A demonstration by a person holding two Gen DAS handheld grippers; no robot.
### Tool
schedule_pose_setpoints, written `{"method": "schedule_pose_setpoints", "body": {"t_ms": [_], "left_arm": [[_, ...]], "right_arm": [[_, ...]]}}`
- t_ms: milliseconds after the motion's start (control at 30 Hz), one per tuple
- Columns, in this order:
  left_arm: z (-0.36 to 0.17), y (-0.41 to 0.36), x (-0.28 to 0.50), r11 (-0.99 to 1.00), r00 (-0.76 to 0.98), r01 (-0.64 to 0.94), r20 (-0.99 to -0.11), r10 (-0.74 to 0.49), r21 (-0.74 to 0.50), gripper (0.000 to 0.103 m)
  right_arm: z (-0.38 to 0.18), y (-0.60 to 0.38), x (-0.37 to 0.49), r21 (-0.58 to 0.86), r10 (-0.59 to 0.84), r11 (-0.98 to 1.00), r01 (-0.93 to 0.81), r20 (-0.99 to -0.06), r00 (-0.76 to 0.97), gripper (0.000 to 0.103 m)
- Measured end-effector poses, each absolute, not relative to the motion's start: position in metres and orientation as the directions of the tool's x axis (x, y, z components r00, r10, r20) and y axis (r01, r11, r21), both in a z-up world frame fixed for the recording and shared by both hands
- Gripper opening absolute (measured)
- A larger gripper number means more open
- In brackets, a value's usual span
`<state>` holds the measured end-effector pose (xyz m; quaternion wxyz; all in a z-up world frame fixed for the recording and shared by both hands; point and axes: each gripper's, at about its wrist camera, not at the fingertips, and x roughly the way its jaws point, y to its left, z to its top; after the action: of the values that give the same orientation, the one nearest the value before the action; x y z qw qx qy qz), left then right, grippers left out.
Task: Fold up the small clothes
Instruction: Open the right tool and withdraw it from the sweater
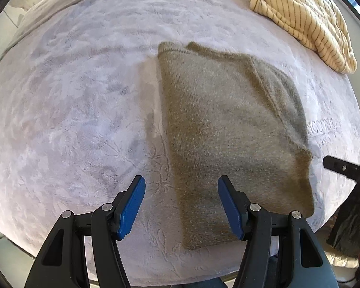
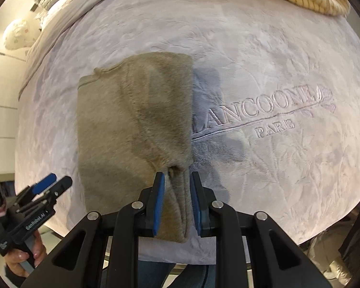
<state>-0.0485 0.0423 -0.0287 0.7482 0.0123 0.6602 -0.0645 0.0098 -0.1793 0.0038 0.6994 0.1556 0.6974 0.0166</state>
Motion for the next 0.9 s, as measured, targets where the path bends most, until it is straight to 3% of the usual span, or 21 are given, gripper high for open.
{"method": "schedule_pose_setpoints", "body": {"t_ms": [100,167,233,333,400,567,900], "left_arm": [[-0.019,0.041,-0.048,0.992,0.142,0.106,-0.986,-0.084,-0.070,0.064],[-0.010,0.040,-0.048,0.992,0.157,0.103,-0.984,-0.088,-0.073,0.064],[-0.004,0.037,-0.047,0.992,0.173,0.108,-0.981,-0.088,-0.070,0.064],[0.007,0.034,-0.049,0.991,0.201,0.118,-0.976,-0.085,-0.062,0.091],[0.012,0.030,-0.051,0.990,0.222,0.130,-0.971,-0.083,-0.055,0.091],[0.016,0.025,-0.053,0.990,0.213,0.129,-0.973,-0.087,-0.060,0.091],[0.023,0.023,-0.053,0.991,0.242,0.132,-0.968,-0.066,-0.034,0.091]], "right_arm": [[0.014,-0.172,0.011,0.218,0.214,0.960,0.173,-0.976,0.042,0.031],[0.022,-0.168,0.013,0.192,0.185,0.969,0.156,-0.981,0.057,0.058],[0.031,-0.162,0.014,0.160,0.150,0.979,0.128,-0.986,0.079,0.059],[0.041,-0.158,0.015,0.136,0.126,0.985,0.111,-0.988,0.091,0.061],[0.046,-0.156,0.016,0.125,0.114,0.986,0.108,-0.989,0.097,0.070],[0.053,-0.151,0.015,0.110,0.097,0.988,0.106,-0.988,0.116,0.079],[0.063,-0.144,0.015,0.079,0.064,0.992,0.101,-0.987,0.147,0.080]]}}
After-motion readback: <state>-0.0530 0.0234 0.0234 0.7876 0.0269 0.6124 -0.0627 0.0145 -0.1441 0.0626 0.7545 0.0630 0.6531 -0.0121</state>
